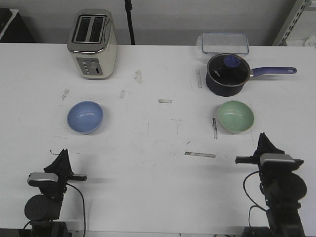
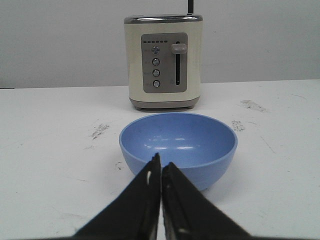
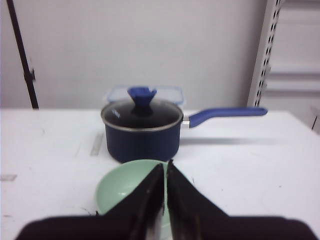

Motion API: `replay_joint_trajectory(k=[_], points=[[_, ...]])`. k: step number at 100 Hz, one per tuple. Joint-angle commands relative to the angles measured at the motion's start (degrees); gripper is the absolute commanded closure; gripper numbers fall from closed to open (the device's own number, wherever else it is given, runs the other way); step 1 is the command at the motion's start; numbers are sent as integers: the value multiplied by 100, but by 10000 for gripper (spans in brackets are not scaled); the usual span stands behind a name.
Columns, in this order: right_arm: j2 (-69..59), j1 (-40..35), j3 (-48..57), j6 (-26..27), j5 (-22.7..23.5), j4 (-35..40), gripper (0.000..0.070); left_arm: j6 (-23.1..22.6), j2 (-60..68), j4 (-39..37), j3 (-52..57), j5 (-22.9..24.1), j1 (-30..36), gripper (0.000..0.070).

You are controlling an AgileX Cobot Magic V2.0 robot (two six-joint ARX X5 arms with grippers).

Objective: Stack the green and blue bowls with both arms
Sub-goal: 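Reach the right gripper forward over the pale green bowl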

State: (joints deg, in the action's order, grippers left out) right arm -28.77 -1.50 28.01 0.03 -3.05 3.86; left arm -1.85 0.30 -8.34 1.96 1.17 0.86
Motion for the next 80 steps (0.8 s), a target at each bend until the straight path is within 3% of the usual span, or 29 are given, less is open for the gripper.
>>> replay_joint_trajectory(k=[1,31,65,80], points=[[-457,-4,267,-46,0,-46,697,-11,-11,-72,-129,-2,-11,698],[-2553,138,1462,44,76,199,697,-9,-11,-72,-129,-4,-11,698],[-4540,433,3880,76,181,2820,697,-9,-11,-70,-129,-2,-11,698],[-5209,614,4693,575,184,3834,697,-11,-11,-72,-129,-4,-11,698]])
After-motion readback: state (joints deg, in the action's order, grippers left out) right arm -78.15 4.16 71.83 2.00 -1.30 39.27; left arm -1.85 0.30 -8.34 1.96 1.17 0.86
